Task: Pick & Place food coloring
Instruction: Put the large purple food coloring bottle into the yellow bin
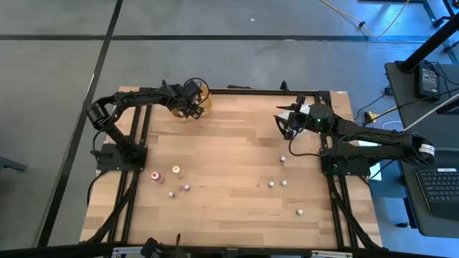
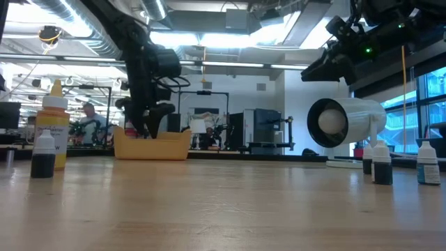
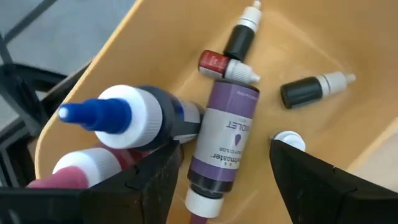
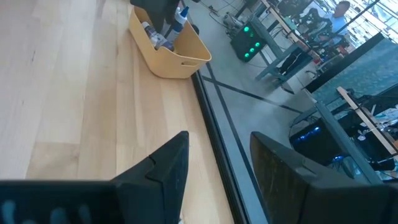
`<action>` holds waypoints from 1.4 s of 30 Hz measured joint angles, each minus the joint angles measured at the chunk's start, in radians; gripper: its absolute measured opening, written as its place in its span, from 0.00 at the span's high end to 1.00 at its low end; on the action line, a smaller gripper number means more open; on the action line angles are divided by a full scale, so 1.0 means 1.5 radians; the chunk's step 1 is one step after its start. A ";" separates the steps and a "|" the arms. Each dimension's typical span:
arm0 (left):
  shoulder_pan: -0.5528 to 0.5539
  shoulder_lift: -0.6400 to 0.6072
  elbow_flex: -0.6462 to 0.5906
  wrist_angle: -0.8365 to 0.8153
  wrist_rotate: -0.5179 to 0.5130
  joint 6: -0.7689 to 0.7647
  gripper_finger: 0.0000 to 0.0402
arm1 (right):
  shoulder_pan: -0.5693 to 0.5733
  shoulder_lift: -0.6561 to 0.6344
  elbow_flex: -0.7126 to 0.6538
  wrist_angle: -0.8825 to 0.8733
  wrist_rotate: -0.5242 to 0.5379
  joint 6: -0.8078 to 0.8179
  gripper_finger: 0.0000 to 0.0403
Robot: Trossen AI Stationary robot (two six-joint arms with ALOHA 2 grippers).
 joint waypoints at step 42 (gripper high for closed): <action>0.029 0.078 0.001 0.003 0.026 0.049 0.58 | 0.000 0.000 0.000 -0.001 0.000 -0.002 0.57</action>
